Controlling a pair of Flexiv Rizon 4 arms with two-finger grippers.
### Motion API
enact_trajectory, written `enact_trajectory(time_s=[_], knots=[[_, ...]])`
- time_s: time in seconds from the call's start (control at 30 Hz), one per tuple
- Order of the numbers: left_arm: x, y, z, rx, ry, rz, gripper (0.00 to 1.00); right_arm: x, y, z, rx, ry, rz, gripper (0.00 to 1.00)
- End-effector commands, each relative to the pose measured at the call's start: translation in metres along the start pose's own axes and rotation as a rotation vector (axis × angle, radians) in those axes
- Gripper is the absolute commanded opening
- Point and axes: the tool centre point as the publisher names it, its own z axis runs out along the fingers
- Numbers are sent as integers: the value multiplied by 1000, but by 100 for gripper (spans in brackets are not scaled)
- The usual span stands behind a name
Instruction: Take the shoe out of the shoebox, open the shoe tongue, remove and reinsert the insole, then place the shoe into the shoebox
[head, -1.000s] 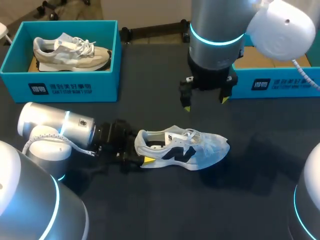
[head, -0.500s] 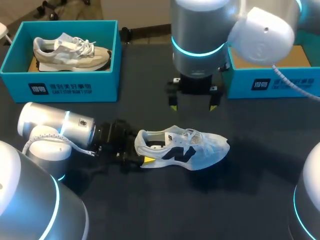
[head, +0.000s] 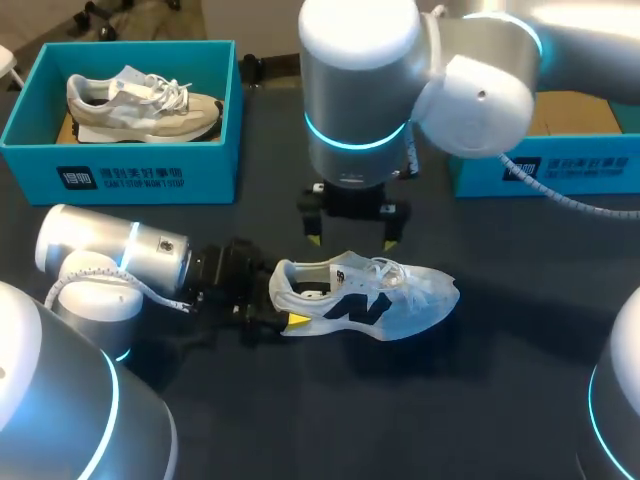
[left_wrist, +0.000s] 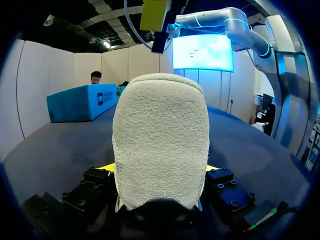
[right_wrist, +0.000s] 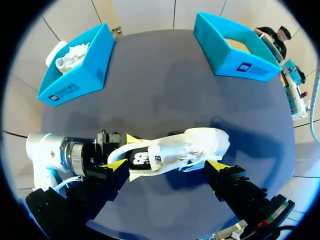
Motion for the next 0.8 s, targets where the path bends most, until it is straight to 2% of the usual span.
enact_trajectory(time_s=[0.03, 0.13, 0.23, 0.8], knots=[[0, 2, 3, -1, 0, 0, 0, 14, -7, 12, -4, -3, 23, 100], [0, 2, 3, -1, 0, 0, 0, 18, -12, 18, 4, -2, 26, 100], [0, 2, 3, -1, 0, 0, 0, 20, -15, 23, 10, -45, 9, 100], [0, 2, 3, -1, 0, 0, 0, 17, -29, 59, 39, -153, -7, 100]])
